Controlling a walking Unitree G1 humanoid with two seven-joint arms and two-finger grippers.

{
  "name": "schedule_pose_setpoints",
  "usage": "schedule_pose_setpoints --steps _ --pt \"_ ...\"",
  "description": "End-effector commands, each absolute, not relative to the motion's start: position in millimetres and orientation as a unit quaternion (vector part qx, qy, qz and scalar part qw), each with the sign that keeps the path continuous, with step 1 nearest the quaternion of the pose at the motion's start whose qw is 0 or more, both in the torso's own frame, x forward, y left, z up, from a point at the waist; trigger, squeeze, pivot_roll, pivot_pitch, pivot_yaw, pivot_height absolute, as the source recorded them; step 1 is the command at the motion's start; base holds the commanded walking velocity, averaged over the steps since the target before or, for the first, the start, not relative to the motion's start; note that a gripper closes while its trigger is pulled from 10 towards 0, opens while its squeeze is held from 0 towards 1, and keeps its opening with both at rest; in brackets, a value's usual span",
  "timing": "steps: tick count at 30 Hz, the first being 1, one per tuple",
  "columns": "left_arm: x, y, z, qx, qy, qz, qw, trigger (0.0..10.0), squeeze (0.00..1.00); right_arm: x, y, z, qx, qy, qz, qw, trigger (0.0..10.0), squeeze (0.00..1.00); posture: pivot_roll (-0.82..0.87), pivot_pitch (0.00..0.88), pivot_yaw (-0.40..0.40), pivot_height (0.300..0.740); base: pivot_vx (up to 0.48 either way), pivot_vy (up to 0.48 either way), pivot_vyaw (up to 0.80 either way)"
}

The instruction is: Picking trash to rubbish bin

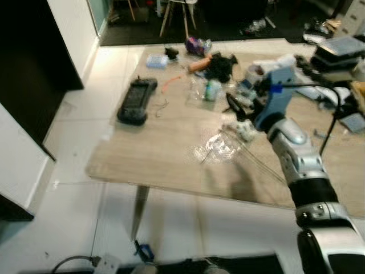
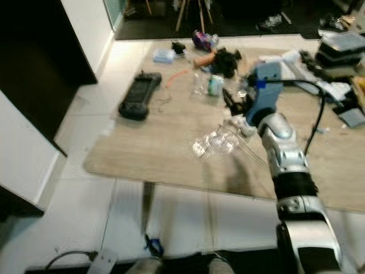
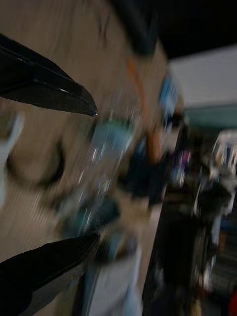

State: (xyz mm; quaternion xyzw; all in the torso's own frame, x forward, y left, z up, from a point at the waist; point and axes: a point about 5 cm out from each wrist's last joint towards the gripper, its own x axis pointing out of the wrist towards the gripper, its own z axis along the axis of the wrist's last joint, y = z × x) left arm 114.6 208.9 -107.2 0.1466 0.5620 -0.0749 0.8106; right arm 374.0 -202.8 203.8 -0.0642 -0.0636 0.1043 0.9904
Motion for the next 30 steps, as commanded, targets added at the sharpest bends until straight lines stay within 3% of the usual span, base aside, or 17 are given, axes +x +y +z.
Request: schedule_pose_setpoints --steps 1,6,7,8,14,18,19,20,21,22,30 --pt "109.8 213.3 -107.9 0.150 0.569 -0.069 0.805 10.0 0.00 375.7 -202.8 205.3 -0.073 -0.064 0.100 0.990 10.0 0.00 0.00 0.108 0.007 0.740 0.000 0.000 0.00" --pt "108.7 214.4 -108.0 0.153 0.570 -0.068 0.804 10.0 0.00 375.5 -206.4 199.3 -0.077 -0.047 0.092 0.992 10.0 0.00 0.01 0.116 0.011 0.740 0.000 0.000 0.00" --pt "108.2 214.8 -108.1 0.155 0.570 -0.069 0.804 10.0 0.00 375.6 -208.2 196.1 -0.073 -0.039 0.090 0.992 10.0 0.40 0.01 0.130 0.017 0.740 0.000 0.000 0.00" --pt "107.7 215.3 -108.1 0.157 0.570 -0.070 0.803 10.0 0.00 375.6 -209.6 193.2 -0.070 -0.031 0.091 0.993 10.0 1.00 0.01 0.135 0.020 0.740 0.000 0.000 0.00" --pt "104.1 219.5 -108.1 0.171 0.574 -0.077 0.797 10.0 0.00 376.6 -216.2 186.2 -0.049 -0.024 0.092 0.994 10.0 1.00 0.03 0.159 0.041 0.740 0.000 0.000 0.00" --pt "95.3 236.3 -106.3 0.183 0.579 -0.074 0.791 10.0 0.00 378.4 -221.0 187.7 -0.048 -0.022 0.085 0.995 10.0 1.00 0.04 0.175 0.053 0.740 0.000 0.000 0.00" --pt "89.6 247.5 -104.5 0.189 0.583 -0.069 0.787 10.0 0.00 379.2 -222.3 189.2 -0.049 -0.018 0.090 0.995 10.0 0.89 0.04 0.184 0.057 0.740 0.000 0.000 0.00" --pt "88.3 249.9 -104.0 0.190 0.584 -0.068 0.786 10.0 0.00 379.3 -222.4 189.6 -0.049 -0.017 0.091 0.995 10.0 0.89 0.04 0.184 0.057 0.740 0.000 0.000 0.00" --pt "86.8 253.6 -103.3 0.192 0.585 -0.066 0.785 10.0 0.00 379.3 -222.0 189.7 -0.052 -0.014 0.098 0.994 10.0 0.04 0.04 0.190 0.063 0.740 0.000 0.000 0.00" --pt "85.5 256.9 -102.5 0.194 0.586 -0.064 0.784 10.0 0.00 379.4 -221.8 189.7 -0.056 -0.012 0.103 0.993 10.0 0.00 0.05 0.192 0.064 0.740 0.000 0.000 0.00" --pt "80.8 266.0 -100.2 0.203 0.586 -0.067 0.782 10.0 0.00 379.1 -219.7 187.9 -0.064 -0.004 0.133 0.989 10.0 0.00 0.05 0.211 0.079 0.740 0.000 0.000 0.00"
